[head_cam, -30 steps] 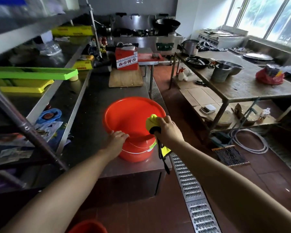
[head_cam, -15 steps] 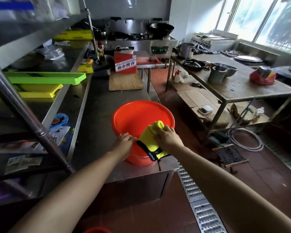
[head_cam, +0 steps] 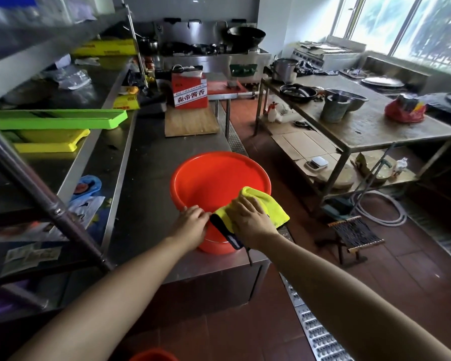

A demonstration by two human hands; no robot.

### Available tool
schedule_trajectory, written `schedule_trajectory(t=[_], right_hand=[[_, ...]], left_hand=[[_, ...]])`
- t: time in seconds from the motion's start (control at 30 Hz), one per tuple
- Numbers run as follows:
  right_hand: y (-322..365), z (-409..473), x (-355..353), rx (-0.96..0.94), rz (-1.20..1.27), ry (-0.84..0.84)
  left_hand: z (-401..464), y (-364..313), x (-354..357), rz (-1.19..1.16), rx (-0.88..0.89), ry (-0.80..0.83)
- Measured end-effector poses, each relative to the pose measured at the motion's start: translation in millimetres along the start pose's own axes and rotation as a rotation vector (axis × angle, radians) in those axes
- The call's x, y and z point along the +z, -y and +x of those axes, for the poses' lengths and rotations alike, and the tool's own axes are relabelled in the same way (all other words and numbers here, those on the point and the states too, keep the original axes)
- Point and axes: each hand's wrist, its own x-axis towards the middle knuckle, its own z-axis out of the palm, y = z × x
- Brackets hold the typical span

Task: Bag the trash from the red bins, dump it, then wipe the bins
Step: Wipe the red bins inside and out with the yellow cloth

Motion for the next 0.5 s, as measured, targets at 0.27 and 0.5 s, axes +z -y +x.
schedule_trajectory(t=[0.27, 0.5], right_hand=[[-5.3, 10.3, 8.0, -0.062, -0.153, 0.042], [-28.1, -6.8, 10.7, -0.093, -0.153, -0.045]], left_hand=[[-1.6, -2.1, -1.9, 0.006, -0.019, 0.0], [1.3, 25.8, -18.4, 0.11, 0.2, 0.115]])
